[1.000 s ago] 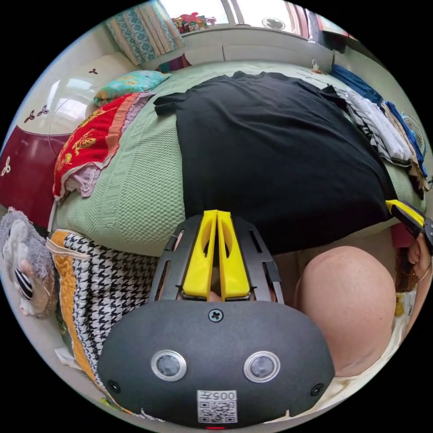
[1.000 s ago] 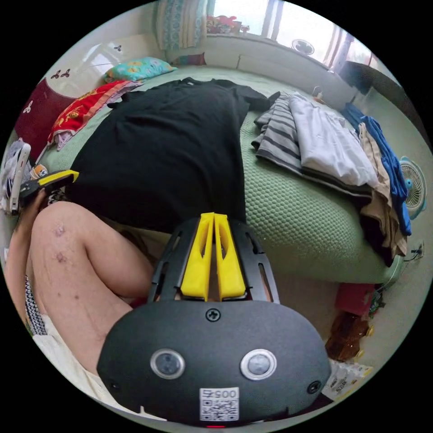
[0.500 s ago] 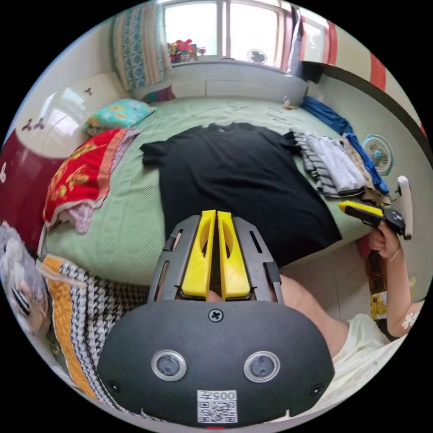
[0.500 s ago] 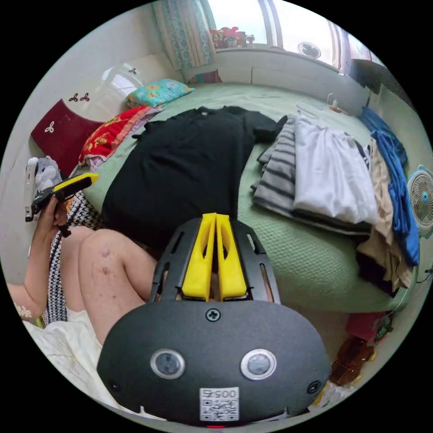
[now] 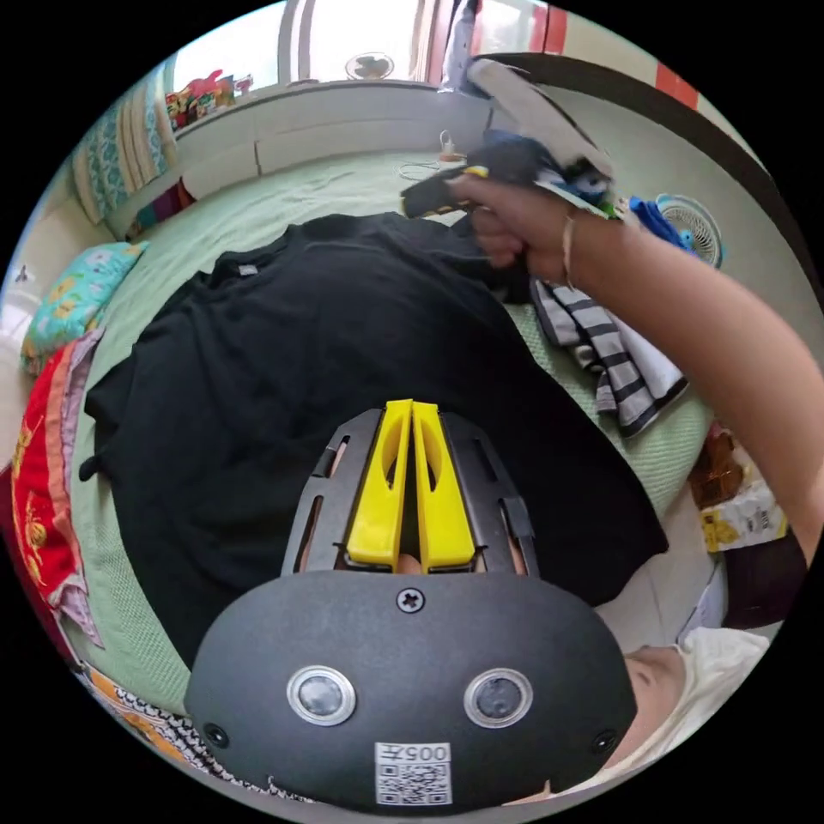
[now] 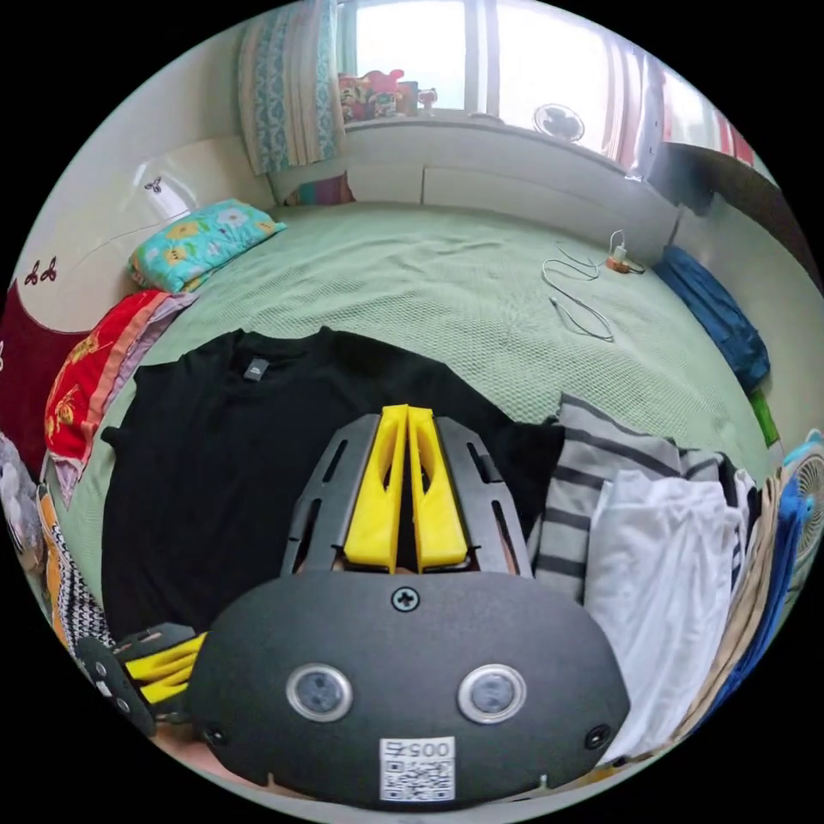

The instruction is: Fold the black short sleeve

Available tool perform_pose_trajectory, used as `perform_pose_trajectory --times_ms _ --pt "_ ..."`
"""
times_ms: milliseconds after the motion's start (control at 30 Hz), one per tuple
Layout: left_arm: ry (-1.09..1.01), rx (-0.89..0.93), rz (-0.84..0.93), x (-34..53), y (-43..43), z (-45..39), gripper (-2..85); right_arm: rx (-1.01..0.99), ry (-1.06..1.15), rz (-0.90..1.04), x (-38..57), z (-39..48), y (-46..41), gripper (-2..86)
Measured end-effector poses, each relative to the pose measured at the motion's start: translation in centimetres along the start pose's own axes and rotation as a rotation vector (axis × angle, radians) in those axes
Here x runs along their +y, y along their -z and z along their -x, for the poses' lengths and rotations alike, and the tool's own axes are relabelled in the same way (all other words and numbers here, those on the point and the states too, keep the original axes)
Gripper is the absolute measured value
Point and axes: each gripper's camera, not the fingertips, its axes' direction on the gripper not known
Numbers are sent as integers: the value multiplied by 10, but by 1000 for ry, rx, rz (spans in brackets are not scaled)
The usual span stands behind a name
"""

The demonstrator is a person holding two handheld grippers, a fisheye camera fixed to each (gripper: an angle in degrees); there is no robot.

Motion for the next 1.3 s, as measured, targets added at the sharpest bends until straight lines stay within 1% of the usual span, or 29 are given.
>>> perform_pose_trajectory --times_ms 67,100,133,233,300,367,433,500,567,667,700,733,767,833,1000,1067,1133,1233,1300 --pt "-5 -5 16 -7 -9 -5 -4 104 -3 149 -18 -12 -33 -12" --pt "-36 -33 9 -10 -11 -12 -4 97 2 154 -20 -17 -37 -12" --pt "-30 -50 5 -12 -12 -18 -4 55 -11 136 -24 -28 -38 -12" --pt "12 -89 -24 -16 -17 -31 -3 -53 -58 173 -32 -51 -37 -11" --pt "-7 -123 -16 -20 -22 -40 -3 -56 -51 167 -33 -59 -22 -11" --pt "-11 -123 -16 -24 -25 -43 -3 -77 -37 11 -21 -70 29 -11" --pt "10 -82 -21 -28 -28 -41 -2 -50 -27 -62 -1 -76 72 -11" --pt "7 -89 -34 -29 -32 -45 -2 23 -51 -85 29 -80 112 -11" --pt "-2 -129 -35 -33 -33 -53 -3 -6 -77 -100 81 -78 153 -10" --pt "14 -226 15 -46 -28 -71 -4 20 -96 -92 137 -66 177 -10" --pt "10 -265 30 -49 -17 -81 -4 10 -109 -82 145 -65 180 -10" --pt "31 -272 -7 -48 3 -92 -5 -44 -128 -59 157 -65 186 -10" --pt "46 -260 -32 -48 14 -97 -5 -97 -151 -52 167 -67 192 -10" --pt "111 -199 -64 -46 51 -116 -5 -132 -155 -58 177 -70 203 -10" --pt "124 -139 -145 -53 85 -146 0 -133 -85 -83 169 -88 227 -9" --pt "125 -112 -171 -60 86 -150 9 -125 -42 -136 149 -100 235 -7" --pt "116 -77 -193 -72 77 -153 39 -125 -24 -147 129 -110 232 -4" --pt "78 -43 -234 -97 50 -155 66 -113 47 -78 95 -123 213 14" --pt "60 -33 -259 -118 31 -151 83 -78 112 -54 76 -126 199 48"
